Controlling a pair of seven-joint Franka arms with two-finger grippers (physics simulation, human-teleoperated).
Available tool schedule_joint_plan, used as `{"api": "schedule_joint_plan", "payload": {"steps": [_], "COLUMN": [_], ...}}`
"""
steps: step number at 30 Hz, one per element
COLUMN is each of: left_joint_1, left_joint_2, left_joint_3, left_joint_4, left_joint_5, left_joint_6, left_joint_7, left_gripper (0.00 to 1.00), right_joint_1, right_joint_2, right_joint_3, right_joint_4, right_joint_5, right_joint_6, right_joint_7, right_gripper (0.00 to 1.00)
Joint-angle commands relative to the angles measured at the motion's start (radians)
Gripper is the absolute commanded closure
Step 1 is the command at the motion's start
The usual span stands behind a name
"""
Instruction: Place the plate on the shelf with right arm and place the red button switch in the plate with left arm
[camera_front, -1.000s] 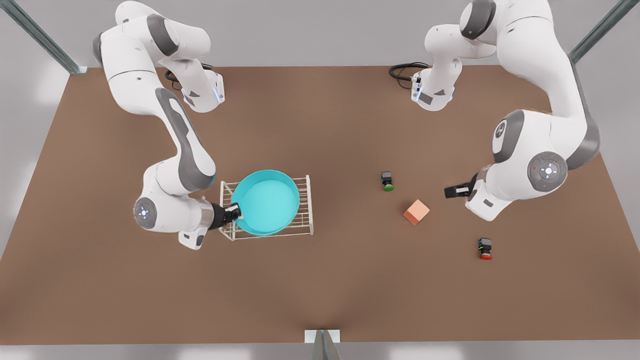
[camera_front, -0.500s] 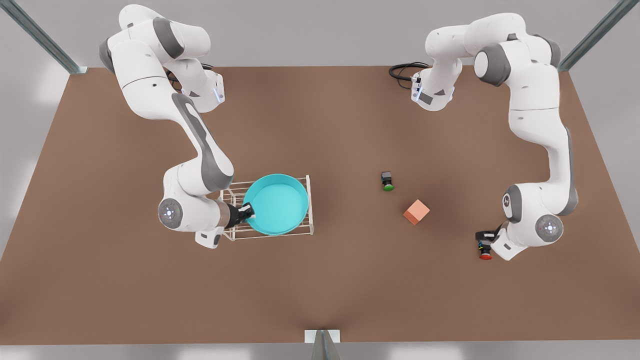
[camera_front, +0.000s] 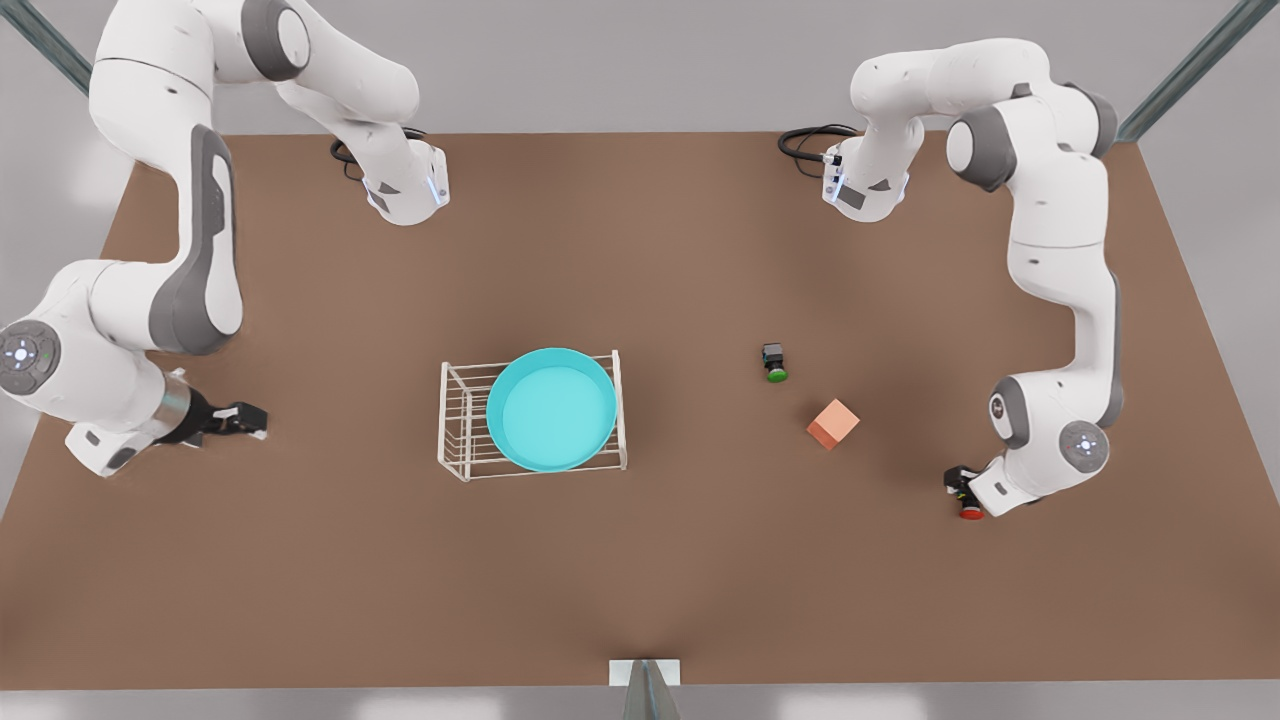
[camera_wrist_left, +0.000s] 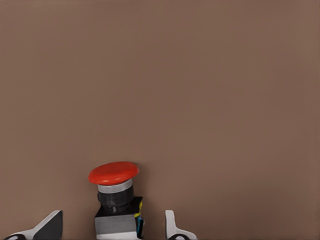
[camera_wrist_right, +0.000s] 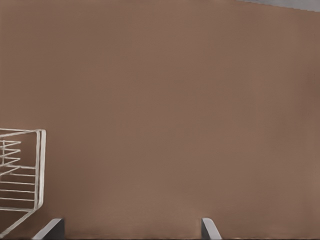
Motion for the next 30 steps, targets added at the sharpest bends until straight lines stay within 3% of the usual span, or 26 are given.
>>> {"api": "schedule_joint_plan", "payload": {"steps": [1,5,8,13,15,21,24,27,30], "left_joint_1": [-0.001,-0.001,-0.001,-0.001,-0.001,-0.06,-0.179,-0.258,-0.454], "left_joint_2": [0.007,0.01,0.01,0.011,0.016,-0.046,-0.138,-0.145,-0.145], "left_joint_3": [0.0,0.0,0.0,0.0,0.002,0.002,-0.026,-0.084,-0.094], "left_joint_4": [0.001,0.001,0.002,0.004,0.005,0.004,0.005,0.091,0.18], "left_joint_5": [-0.009,-0.009,-0.037,-0.037,-0.037,-0.035,-0.046,-0.154,-0.143], "left_joint_6": [0.025,0.025,0.025,0.025,0.023,-0.044,-0.104,-0.104,-0.179], "left_joint_7": [0.217,0.216,0.216,0.216,0.216,-0.06,-0.506,-0.798,-1.233], "left_gripper": [0.0,0.06,0.25,0.44,0.6,0.61,0.61,0.61,0.61], "right_joint_1": [-0.001,0.002,0.002,0.002,0.002,0.002,0.0,-0.001,-0.001], "right_joint_2": [-0.068,-0.138,-0.138,-0.134,-0.134,-0.134,-0.132,-0.131,-0.131], "right_joint_3": [-0.005,-0.001,-0.002,-0.001,-0.001,-0.001,-0.001,-0.001,-0.002], "right_joint_4": [-0.002,-0.014,-0.031,-0.033,-0.033,-0.033,-0.033,-0.033,-0.033], "right_joint_5": [0.006,0.016,0.023,0.024,0.026,0.027,0.027,0.029,0.029], "right_joint_6": [-0.182,-0.263,-0.254,-0.248,-0.248,-0.248,-0.248,-0.248,-0.248], "right_joint_7": [0.001,0.062,0.061,0.061,0.059,0.058,0.058,0.055,0.055], "right_gripper": [0.0,0.0,0.0,0.0,0.0,0.0,0.0,0.0,0.0]}}
